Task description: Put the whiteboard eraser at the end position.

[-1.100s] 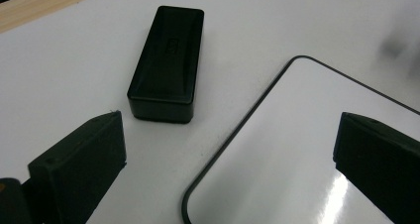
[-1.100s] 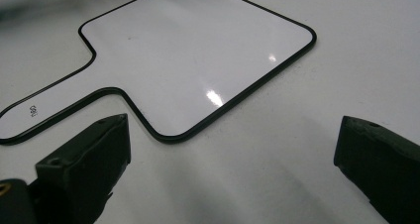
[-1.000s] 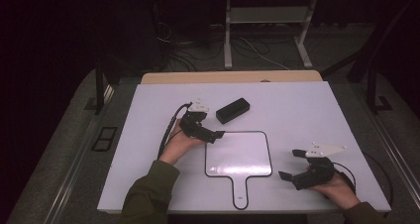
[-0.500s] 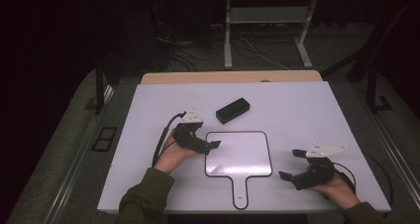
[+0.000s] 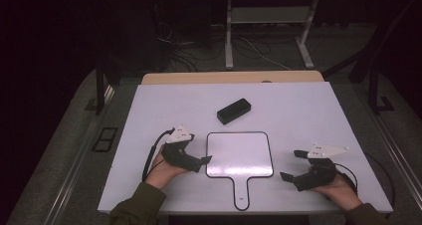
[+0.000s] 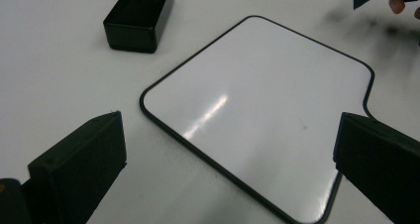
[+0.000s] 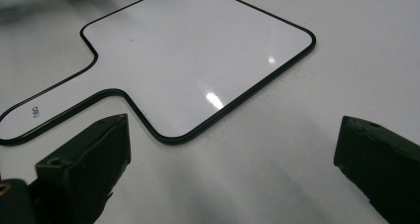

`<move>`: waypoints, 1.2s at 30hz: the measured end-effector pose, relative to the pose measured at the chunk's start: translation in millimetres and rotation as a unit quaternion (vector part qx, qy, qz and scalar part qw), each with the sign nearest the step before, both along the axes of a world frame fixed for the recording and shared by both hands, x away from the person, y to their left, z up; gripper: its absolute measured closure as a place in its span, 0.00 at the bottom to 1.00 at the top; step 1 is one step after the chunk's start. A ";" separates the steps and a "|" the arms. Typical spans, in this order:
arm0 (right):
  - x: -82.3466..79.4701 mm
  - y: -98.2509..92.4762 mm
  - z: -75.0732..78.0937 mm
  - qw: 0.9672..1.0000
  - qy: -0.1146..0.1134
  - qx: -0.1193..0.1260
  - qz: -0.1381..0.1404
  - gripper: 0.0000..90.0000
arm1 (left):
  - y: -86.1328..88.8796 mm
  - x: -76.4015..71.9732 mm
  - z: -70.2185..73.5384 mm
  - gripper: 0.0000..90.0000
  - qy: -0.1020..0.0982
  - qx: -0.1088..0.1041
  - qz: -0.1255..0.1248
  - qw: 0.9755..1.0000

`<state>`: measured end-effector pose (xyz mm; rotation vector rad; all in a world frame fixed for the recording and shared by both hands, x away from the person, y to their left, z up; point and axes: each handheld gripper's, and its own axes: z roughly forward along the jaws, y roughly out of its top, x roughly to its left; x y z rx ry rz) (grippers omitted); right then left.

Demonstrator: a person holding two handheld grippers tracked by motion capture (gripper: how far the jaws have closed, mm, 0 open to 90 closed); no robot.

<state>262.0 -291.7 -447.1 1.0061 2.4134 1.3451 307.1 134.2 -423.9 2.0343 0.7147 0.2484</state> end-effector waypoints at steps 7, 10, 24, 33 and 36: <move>-0.2 0.3 0.0 1.000 0.001 -0.001 -0.001 0.00 | 12.4 -15.0 -3.6 0.00 0.002 -0.012 0.008 1.000; 0.2 0.3 -0.2 1.000 0.002 -0.001 -0.001 0.00 | 17.5 -20.9 -6.5 0.00 0.002 -0.011 0.011 1.000; -0.4 0.0 -0.1 1.000 0.001 -0.003 -0.003 0.00 | 31.7 -34.8 -16.8 0.00 0.016 -0.014 0.021 1.000; 0.0 0.2 -0.4 1.000 0.002 -0.004 -0.005 0.00 | 30.2 -34.3 -17.2 0.00 0.017 -0.013 0.016 1.000; -0.2 0.2 -0.4 1.000 0.002 -0.003 -0.004 0.00 | 29.4 -34.3 -17.3 0.00 0.017 -0.013 0.015 1.000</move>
